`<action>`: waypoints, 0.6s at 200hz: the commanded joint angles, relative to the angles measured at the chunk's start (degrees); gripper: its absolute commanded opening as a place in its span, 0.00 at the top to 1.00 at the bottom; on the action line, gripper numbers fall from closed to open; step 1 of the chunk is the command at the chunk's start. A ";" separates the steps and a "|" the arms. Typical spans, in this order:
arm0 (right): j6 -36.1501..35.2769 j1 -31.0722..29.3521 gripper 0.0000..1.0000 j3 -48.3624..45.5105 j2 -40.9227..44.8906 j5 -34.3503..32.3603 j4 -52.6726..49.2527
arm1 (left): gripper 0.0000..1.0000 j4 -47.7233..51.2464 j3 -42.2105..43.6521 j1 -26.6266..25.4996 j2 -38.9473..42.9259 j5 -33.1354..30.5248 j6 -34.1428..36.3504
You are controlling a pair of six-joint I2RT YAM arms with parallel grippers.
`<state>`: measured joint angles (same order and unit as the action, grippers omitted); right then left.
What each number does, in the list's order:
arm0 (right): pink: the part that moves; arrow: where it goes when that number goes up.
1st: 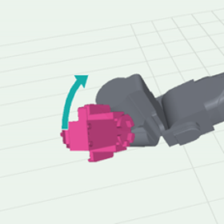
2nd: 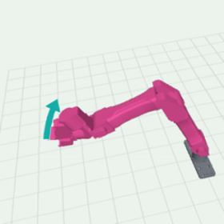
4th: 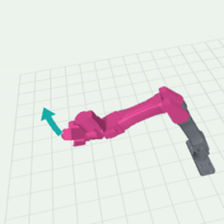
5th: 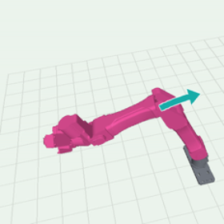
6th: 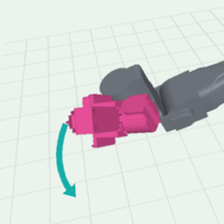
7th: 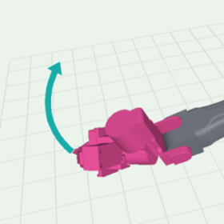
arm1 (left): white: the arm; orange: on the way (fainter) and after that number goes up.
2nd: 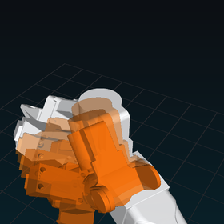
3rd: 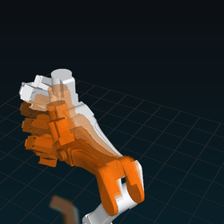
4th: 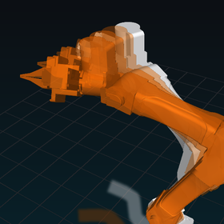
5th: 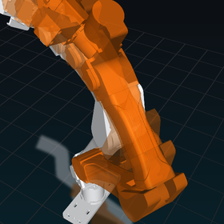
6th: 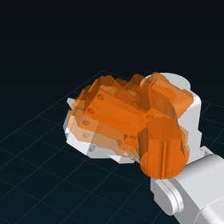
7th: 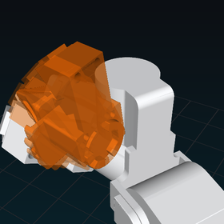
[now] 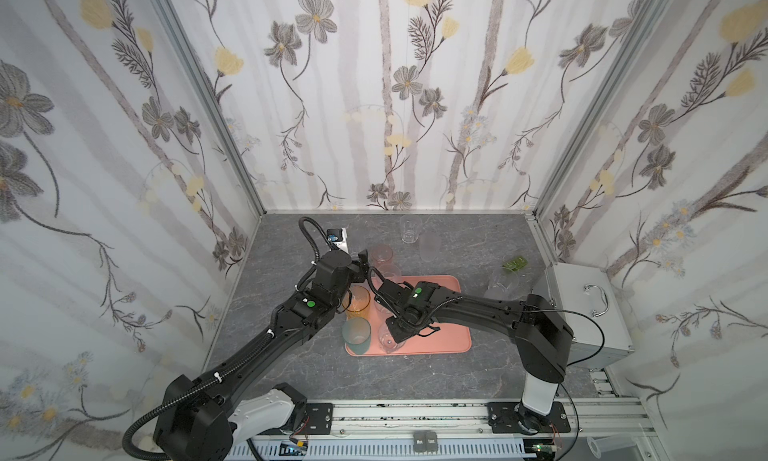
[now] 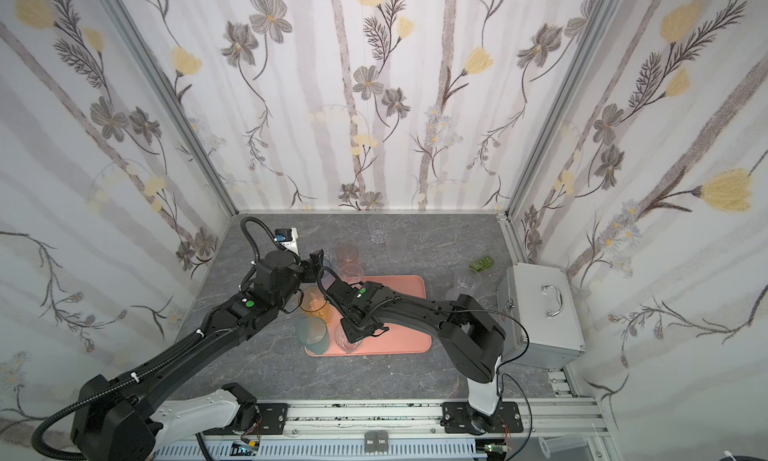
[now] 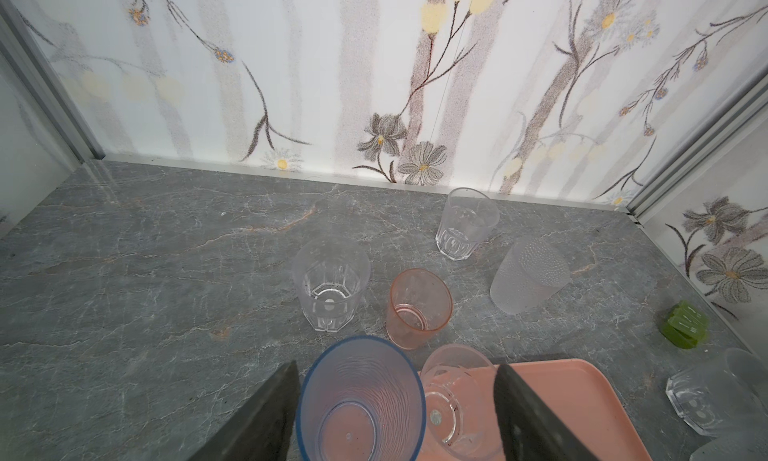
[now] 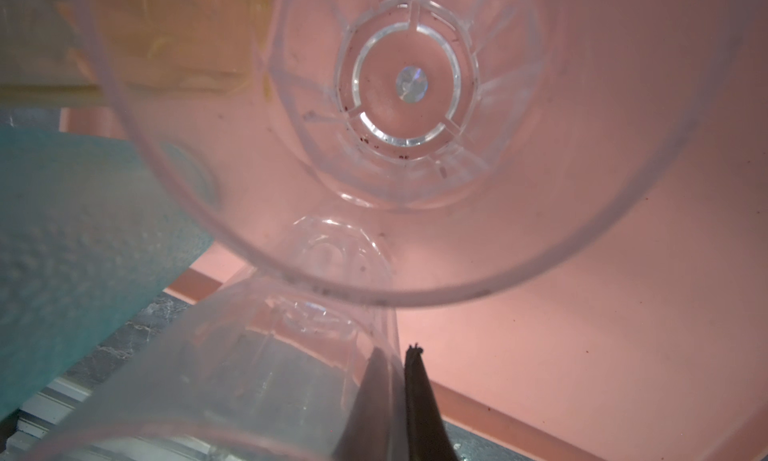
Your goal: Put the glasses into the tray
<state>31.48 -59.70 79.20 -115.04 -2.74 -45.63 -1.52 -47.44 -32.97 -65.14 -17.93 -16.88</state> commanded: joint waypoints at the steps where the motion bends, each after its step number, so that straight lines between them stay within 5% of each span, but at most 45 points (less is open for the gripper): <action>1: 0.75 -0.04 0.87 0.86 -0.11 0.13 0.79 | 0.24 -2.61 0.31 0.02 0.29 0.25 -0.78; 49: 0.81 3.05 0.67 2.10 3.72 7.64 2.36 | 0.23 -2.61 0.55 0.10 0.40 0.03 -1.22; 89: -1.01 11.27 0.61 4.85 9.32 11.70 3.26 | 0.17 -2.66 1.21 0.58 2.80 -2.33 -1.66; 120: -1.32 18.98 0.59 9.51 9.54 8.14 5.46 | 0.16 -2.52 1.12 1.15 3.00 -1.72 -1.74</action>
<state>30.98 -44.01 85.69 -105.54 7.29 -44.07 -2.22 -46.48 -32.12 -62.37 -18.79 -18.09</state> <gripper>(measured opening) 0.403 0.839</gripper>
